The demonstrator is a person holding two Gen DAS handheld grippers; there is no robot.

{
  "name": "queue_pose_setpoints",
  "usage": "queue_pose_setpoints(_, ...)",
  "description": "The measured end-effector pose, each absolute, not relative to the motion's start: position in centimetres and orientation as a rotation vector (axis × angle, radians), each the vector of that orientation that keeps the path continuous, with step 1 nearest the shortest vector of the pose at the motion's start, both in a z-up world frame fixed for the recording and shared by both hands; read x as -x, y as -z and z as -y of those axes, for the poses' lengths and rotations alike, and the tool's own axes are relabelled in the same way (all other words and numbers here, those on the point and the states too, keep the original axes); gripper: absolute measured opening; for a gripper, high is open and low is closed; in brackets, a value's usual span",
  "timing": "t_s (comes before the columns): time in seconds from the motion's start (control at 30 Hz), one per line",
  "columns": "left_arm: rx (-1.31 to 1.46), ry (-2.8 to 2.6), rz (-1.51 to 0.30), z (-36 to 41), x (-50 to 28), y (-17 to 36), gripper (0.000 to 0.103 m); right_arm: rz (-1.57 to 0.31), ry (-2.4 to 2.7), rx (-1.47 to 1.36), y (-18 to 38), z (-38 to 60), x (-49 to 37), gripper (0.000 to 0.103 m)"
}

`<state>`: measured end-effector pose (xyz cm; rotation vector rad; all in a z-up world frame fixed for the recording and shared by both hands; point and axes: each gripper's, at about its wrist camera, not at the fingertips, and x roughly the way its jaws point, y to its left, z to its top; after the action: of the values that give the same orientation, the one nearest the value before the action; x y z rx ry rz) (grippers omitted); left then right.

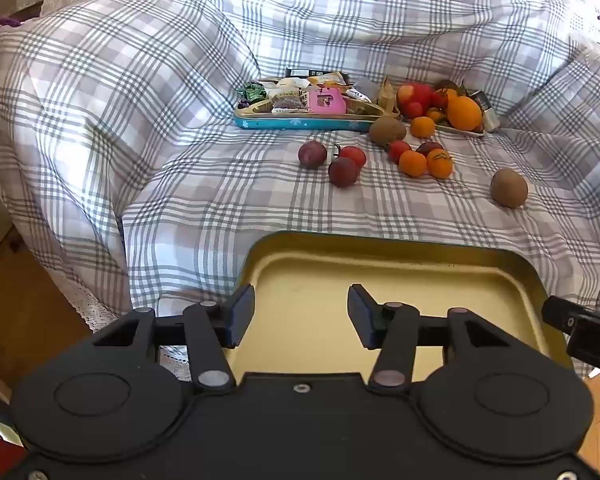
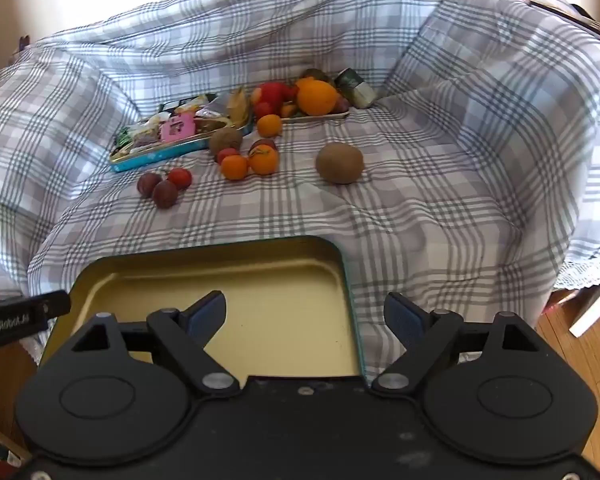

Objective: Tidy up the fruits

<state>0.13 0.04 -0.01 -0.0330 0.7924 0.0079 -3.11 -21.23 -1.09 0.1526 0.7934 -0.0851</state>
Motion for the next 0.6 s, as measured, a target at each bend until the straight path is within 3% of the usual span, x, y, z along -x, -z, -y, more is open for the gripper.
queue_pose_setpoints(0.33,-0.006,-0.031,-0.794,0.6,0.3,-0.3,0.057,-0.874,0.028,-0.117,0.8,20.2,2.9,0.08)
queue_pose_setpoints(0.6,-0.014,-0.035,-0.791,0.5,0.4,-0.2,0.057,-0.873,0.029,-0.117,1.0,20.5,2.8,0.079)
